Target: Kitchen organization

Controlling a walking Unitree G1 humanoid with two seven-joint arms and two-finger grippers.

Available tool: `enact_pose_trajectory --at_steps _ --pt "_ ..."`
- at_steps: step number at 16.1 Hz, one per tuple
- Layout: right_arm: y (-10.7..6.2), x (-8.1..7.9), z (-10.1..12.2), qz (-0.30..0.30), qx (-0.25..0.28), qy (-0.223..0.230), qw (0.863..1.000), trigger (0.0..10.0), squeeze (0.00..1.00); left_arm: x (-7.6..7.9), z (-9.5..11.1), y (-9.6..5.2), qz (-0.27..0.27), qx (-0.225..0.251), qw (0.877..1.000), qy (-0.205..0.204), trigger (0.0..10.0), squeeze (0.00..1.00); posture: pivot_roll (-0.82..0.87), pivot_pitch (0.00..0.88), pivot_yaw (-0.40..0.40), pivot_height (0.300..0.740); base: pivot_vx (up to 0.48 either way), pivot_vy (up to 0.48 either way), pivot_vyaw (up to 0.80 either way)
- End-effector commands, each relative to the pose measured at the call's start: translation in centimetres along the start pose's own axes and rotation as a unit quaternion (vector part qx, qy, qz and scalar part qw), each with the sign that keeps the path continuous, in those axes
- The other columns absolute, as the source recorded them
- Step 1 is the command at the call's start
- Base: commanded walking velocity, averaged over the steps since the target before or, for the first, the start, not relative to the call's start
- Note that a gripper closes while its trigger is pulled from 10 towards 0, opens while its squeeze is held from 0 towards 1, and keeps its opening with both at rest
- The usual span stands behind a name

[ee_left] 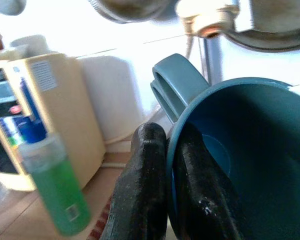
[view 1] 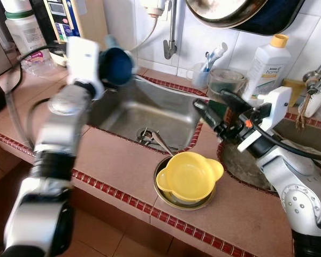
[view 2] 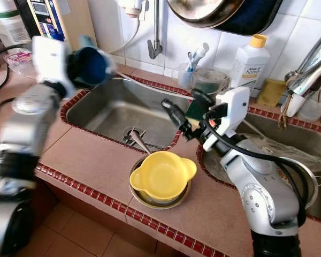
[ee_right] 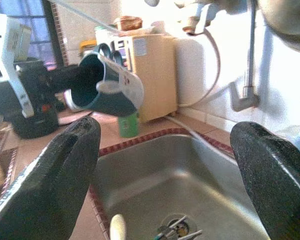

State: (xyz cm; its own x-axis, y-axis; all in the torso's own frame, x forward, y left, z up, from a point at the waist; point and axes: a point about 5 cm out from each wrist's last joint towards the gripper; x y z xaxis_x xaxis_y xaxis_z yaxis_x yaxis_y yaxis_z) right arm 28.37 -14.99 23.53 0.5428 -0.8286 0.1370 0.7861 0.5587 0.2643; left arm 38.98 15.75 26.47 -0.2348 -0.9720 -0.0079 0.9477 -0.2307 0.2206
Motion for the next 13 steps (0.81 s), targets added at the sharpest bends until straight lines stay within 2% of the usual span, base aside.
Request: enact_pose_trajectory --at_steps 1,5,13 --pt "0.0 0.8 0.6 -0.028 0.010 -0.011 0.999 10.0 0.00 0.5 0.8 0.6 -0.006 0.021 1.000 0.019 10.0 0.00 -0.19 0.035 -0.009 0.740 0.000 0.000 0.00" --pt "-1.3 0.5 0.8 -0.047 0.007 -0.004 0.999 10.0 0.00 1.8 0.2 1.6 -0.052 0.022 0.998 0.028 10.0 0.00 -0.22 0.080 0.016 0.740 0.000 0.000 0.00" --pt "-4.4 -0.8 1.7 -0.041 -0.010 0.012 0.999 10.0 0.00 2.8 -1.4 1.7 -0.141 -0.018 0.989 0.034 10.0 0.00 -0.26 0.185 0.064 0.740 0.000 0.000 0.00"
Point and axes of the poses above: a point about 5 cm out from each wrist's last joint towards the gripper, its own y axis pointing out of the wrist towards the gripper, its own z axis along the axis of the wrist's last joint, x = y × z, and after that the axes turned 13 degrees about -y, right-handed
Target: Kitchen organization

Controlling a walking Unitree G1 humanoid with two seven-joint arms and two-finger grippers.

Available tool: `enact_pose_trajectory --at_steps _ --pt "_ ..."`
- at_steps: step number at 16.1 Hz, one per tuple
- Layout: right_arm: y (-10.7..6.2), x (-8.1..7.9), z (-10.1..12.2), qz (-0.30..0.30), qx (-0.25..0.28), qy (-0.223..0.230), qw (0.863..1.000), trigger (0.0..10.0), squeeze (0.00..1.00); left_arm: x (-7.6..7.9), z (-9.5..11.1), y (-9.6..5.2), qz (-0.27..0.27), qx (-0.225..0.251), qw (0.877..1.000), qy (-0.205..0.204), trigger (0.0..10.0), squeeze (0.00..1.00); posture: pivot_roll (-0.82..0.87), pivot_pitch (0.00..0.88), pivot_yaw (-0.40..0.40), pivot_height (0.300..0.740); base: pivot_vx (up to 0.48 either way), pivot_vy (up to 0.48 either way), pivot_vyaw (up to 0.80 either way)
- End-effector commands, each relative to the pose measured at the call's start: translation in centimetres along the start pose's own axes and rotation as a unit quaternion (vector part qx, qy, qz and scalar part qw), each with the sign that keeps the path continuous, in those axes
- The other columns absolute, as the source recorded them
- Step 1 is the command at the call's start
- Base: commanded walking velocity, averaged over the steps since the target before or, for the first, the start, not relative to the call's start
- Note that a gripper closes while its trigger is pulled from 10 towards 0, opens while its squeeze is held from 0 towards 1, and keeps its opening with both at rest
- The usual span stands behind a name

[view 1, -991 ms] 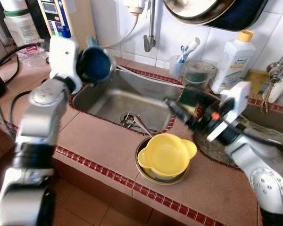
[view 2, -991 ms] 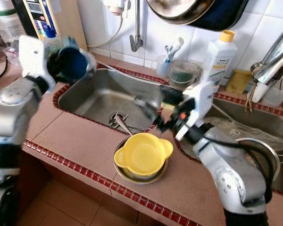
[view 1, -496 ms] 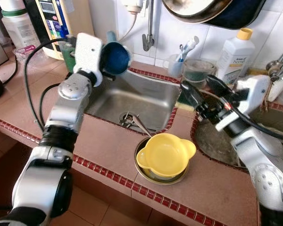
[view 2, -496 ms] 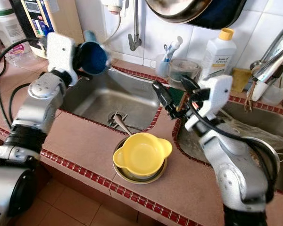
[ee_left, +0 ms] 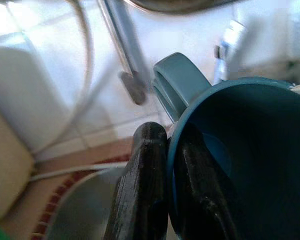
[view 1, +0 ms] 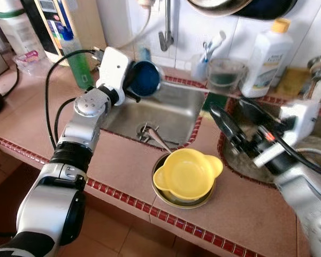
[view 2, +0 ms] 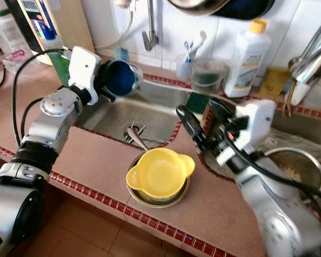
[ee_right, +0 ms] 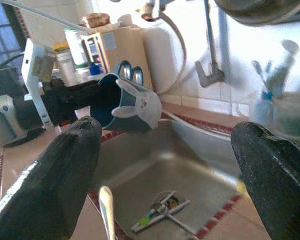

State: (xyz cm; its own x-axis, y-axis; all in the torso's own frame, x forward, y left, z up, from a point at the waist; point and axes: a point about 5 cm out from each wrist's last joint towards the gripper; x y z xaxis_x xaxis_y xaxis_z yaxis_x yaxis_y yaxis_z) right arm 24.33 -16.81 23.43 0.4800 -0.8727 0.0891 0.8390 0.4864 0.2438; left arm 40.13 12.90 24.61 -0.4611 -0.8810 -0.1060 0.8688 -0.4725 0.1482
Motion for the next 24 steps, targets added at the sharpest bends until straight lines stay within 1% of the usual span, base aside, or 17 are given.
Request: enact_pose_trajectory --at_steps 1,2,6,7,9,10,13,15,17,18,19,20,21,24 --pt "-0.4 -0.1 0.5 -0.001 0.004 0.001 1.000 10.0 0.00 0.2 0.6 0.3 -0.017 0.005 1.000 0.013 10.0 0.00 -0.26 0.192 0.066 0.740 0.000 0.000 0.00" --pt "-1.2 -0.2 0.8 -0.007 -0.002 0.007 1.000 10.0 0.00 0.3 -0.1 0.3 -0.028 -0.010 0.999 0.014 10.0 0.00 -0.28 0.220 0.069 0.740 0.000 0.000 0.00" --pt "-2.3 -0.7 1.2 -0.009 -0.013 0.020 1.000 10.0 0.00 0.6 -0.8 0.3 -0.043 -0.024 0.999 0.011 10.0 0.00 -0.31 0.269 0.073 0.740 0.000 0.000 0.00" --pt "-2.9 -1.1 1.4 -0.007 -0.018 0.023 1.000 10.0 0.00 0.7 -1.0 0.3 -0.049 -0.027 0.998 0.007 10.0 0.00 -0.32 0.278 0.073 0.740 0.000 0.000 0.00" --pt "-3.6 -1.6 1.5 0.007 -0.028 0.021 0.999 10.0 0.00 0.6 -1.3 0.3 -0.049 -0.035 0.998 0.009 10.0 0.00 -0.34 0.297 0.072 0.740 0.000 0.000 0.00" --pt "-4.1 -2.1 1.6 0.025 -0.039 0.023 0.999 10.0 0.00 0.6 -1.5 0.3 -0.048 -0.040 0.998 0.004 10.0 0.00 -0.35 0.303 0.071 0.740 0.000 0.000 0.00" --pt "-4.9 -2.6 1.8 0.045 -0.056 0.027 0.997 10.0 0.00 0.3 -2.1 0.2 -0.044 -0.053 0.998 0.007 10.0 0.00 -0.36 0.321 0.071 0.740 0.000 0.000 0.00" --pt "-5.2 -2.8 1.9 0.048 -0.062 0.031 0.996 10.0 0.00 0.2 -2.3 0.2 -0.040 -0.057 0.998 0.004 10.0 0.00 -0.36 0.326 0.072 0.740 0.000 0.000 0.00" --pt "-5.4 -2.9 1.9 0.049 -0.069 0.035 0.996 10.0 0.00 -0.4 -2.6 0.0 -0.032 -0.067 0.997 -0.013 10.0 0.00 -0.36 0.331 0.071 0.740 0.000 0.000 0.00" --pt "-5.4 -2.9 1.9 0.048 -0.070 0.036 0.996 10.0 0.00 -0.4 -2.6 -0.1 -0.033 -0.065 0.997 -0.019 10.0 0.00 -0.36 0.332 0.071 0.740 0.000 0.000 0.00" --pt "-5.5 -2.9 1.9 0.049 -0.072 0.038 0.995 10.0 0.00 -0.5 -2.5 0.0 -0.032 -0.065 0.997 -0.018 10.0 0.42 -0.36 0.333 0.069 0.740 0.000 0.000 0.00" --pt "-5.6 -2.9 1.9 0.050 -0.072 0.038 0.995 10.0 0.00 -0.5 -2.5 0.0 -0.032 -0.065 0.997 -0.019 10.0 0.42 -0.36 0.333 0.069 0.740 0.000 0.000 0.00" --pt "-5.5 -2.8 2.0 0.051 -0.074 0.040 0.995 10.0 0.00 -0.5 -2.5 0.0 -0.031 -0.064 0.997 -0.026 10.0 1.00 -0.35 0.334 0.068 0.740 0.000 0.000 0.00" --pt "-5.4 -2.8 2.0 0.053 -0.076 0.043 0.995 10.0 0.00 -0.8 -2.3 0.0 -0.027 -0.062 0.997 -0.029 10.0 1.00 -0.35 0.329 0.067 0.740 0.000 0.000 0.00"
Point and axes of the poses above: a point about 5 cm out from each wrist's last joint towards the gripper, its own y axis pointing out of the wrist towards the gripper, its own z axis along the axis of the wrist's last joint, x = y × z, and after that the axes turned 13 degrees about -y, right-handed
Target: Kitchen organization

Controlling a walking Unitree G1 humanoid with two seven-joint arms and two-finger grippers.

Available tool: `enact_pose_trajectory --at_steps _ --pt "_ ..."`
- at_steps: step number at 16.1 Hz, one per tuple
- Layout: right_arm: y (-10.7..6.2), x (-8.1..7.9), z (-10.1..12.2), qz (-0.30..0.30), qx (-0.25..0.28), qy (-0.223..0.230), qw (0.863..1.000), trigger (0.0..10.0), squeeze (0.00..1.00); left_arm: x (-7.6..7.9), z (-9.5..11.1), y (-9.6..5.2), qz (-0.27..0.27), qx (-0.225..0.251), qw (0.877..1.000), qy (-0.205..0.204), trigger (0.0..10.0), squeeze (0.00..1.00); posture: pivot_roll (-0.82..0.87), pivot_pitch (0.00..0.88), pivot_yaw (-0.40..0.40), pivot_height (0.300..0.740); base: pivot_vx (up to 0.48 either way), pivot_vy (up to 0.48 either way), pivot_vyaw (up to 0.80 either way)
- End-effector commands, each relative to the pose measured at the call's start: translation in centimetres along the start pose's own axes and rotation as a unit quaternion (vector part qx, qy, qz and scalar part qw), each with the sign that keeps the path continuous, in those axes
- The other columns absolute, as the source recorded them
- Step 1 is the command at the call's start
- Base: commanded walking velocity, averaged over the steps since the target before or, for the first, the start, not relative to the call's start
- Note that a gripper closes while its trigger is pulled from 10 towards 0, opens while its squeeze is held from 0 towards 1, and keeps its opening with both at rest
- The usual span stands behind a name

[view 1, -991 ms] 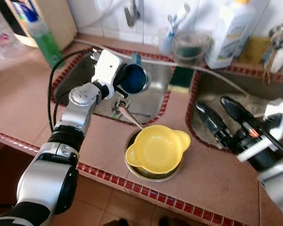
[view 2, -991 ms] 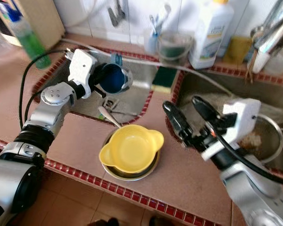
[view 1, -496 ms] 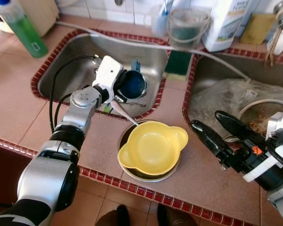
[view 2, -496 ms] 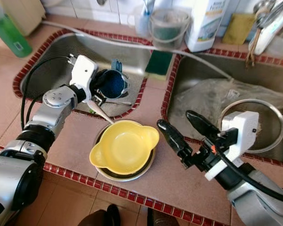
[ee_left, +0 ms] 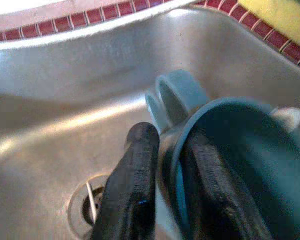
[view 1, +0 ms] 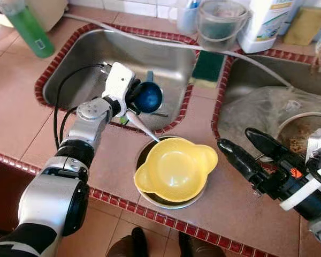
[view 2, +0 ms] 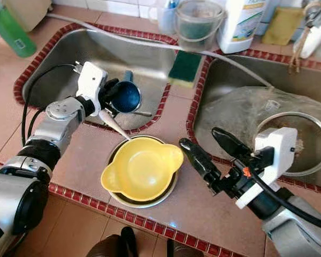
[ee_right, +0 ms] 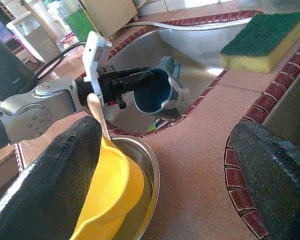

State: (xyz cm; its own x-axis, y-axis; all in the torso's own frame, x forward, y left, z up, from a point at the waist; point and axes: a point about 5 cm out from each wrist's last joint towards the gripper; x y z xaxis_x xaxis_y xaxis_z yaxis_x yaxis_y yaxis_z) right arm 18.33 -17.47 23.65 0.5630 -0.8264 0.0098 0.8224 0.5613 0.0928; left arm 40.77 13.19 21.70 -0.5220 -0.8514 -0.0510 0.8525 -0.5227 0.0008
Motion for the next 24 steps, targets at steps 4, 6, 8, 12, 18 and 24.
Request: enact_pose_trajectory --at_steps 4,6,8,12,18,24 --pt "0.1 -0.3 0.4 0.015 0.000 -0.003 1.000 10.0 0.00 -0.8 0.9 -0.2 0.009 0.009 1.000 0.002 10.0 1.00 -0.34 0.323 0.066 0.740 0.000 0.000 0.00" --pt "0.3 -0.2 0.4 0.016 0.001 -0.002 1.000 10.0 0.00 -1.0 1.1 -0.2 0.012 0.011 1.000 0.004 10.0 1.00 -0.34 0.320 0.065 0.740 0.000 0.000 0.00" --pt "0.5 -0.1 0.4 0.017 0.003 -0.002 1.000 10.0 0.00 -1.1 1.3 -0.2 0.016 0.013 1.000 0.004 10.0 1.00 -0.33 0.313 0.065 0.740 0.000 0.000 0.00" --pt "1.2 0.0 0.3 0.029 0.009 -0.004 1.000 10.0 0.00 -2.3 2.5 -0.7 0.040 0.033 0.999 0.006 10.0 1.00 -0.31 0.281 0.066 0.740 0.000 0.000 0.00" --pt "3.1 0.8 -0.1 0.040 0.022 -0.010 0.999 10.0 0.00 -4.3 4.6 -1.9 0.075 0.077 0.994 -0.008 10.0 1.00 -0.27 0.216 0.056 0.740 0.000 0.000 0.00" --pt "5.0 2.1 -0.5 0.050 0.040 -0.035 0.997 10.0 0.00 -3.6 5.1 -3.1 0.073 0.132 0.988 -0.033 10.0 0.00 -0.24 0.120 0.043 0.740 0.000 0.000 0.00"
Point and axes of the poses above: a point about 5 cm out from each wrist's last joint towards the gripper, its own y axis pointing out of the wrist towards the gripper, its own z axis along the axis of the wrist's last joint, x = y × z, and after that the axes turned 13 degrees about -y, right-handed
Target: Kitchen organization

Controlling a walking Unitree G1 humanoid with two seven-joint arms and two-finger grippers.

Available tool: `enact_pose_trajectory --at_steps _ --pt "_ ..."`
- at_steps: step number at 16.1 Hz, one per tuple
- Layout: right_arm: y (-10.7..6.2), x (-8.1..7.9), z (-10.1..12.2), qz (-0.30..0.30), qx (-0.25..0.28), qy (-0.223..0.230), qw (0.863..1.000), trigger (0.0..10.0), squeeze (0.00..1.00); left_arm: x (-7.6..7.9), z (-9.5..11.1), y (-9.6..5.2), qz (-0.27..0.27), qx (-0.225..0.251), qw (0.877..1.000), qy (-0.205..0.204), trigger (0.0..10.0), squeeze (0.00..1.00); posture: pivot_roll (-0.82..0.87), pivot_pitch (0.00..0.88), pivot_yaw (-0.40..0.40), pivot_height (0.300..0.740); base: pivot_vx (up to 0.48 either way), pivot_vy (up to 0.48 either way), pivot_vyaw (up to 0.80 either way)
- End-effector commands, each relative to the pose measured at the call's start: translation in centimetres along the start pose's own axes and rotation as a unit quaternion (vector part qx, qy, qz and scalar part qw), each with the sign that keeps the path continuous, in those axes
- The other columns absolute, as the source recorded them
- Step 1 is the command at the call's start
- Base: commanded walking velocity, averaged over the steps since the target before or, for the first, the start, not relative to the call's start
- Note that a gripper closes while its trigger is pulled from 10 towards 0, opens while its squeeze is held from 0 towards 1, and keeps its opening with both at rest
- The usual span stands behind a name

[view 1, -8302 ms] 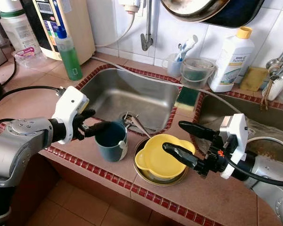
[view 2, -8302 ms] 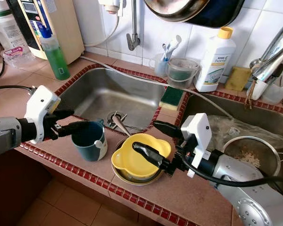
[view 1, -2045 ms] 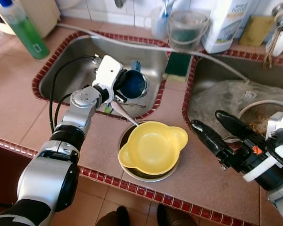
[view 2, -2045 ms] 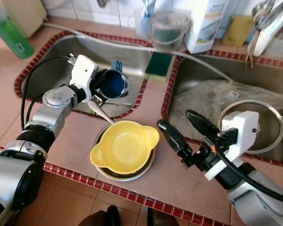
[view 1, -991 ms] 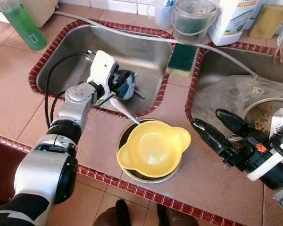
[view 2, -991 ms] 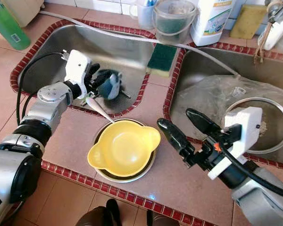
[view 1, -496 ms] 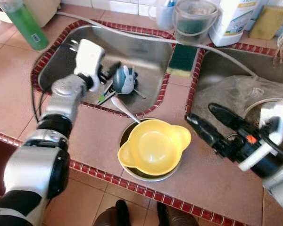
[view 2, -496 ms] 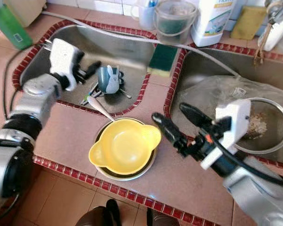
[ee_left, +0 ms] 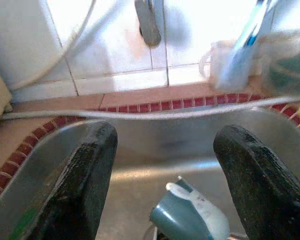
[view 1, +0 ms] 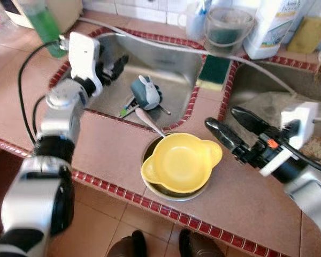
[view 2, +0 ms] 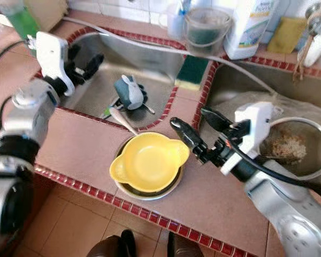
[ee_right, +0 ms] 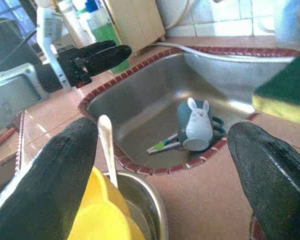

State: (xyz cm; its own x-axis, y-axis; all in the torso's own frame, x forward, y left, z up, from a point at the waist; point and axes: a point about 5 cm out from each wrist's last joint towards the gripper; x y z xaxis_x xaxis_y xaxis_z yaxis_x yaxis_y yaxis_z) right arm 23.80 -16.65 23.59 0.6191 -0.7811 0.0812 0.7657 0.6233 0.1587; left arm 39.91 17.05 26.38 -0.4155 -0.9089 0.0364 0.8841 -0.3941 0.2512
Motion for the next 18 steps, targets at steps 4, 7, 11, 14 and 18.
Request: enact_pose_trajectory --at_steps 4,7,11,14,18 --pt "0.8 0.5 -0.3 0.021 0.012 -0.029 0.999 10.0 0.00 1.6 -0.2 -1.6 -0.007 0.005 1.000 -0.004 10.0 0.00 -0.22 0.066 0.033 0.740 0.000 0.000 0.00" --pt "1.1 1.2 -0.6 0.038 0.006 -0.048 0.998 10.0 0.00 2.7 -0.7 -3.4 -0.022 -0.007 1.000 -0.001 10.0 0.00 -0.21 0.035 0.028 0.740 0.000 0.000 0.00" --pt "1.2 1.9 -0.8 0.035 0.007 -0.065 0.997 10.0 0.00 4.0 -1.0 -4.7 -0.015 -0.011 1.000 -0.022 10.0 0.00 -0.20 0.026 0.025 0.740 0.000 0.000 0.00" --pt "1.3 2.0 -1.6 0.025 0.007 -0.066 0.997 10.0 0.00 6.1 -2.0 -6.1 -0.018 -0.026 0.999 -0.039 10.0 0.00 -0.20 0.020 0.029 0.740 0.000 0.000 0.00" --pt "0.4 3.0 -2.4 0.020 -0.021 -0.086 0.996 10.0 0.00 8.2 -2.9 -7.6 -0.099 -0.077 0.991 -0.040 10.0 0.00 -0.22 0.034 0.032 0.740 0.000 0.000 0.00"
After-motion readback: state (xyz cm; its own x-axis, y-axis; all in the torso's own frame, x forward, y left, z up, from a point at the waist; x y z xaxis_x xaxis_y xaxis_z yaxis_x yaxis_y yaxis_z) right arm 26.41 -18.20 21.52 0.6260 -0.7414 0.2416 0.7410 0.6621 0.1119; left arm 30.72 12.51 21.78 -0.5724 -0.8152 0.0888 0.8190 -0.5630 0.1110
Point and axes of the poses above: a point about 5 cm out from each wrist's last joint towards the gripper, its own y axis pointing out of the wrist towards the gripper, its own z axis along the axis of the wrist's last joint, x = y × z, and after that the axes turned 13 degrees about -y, right-handed
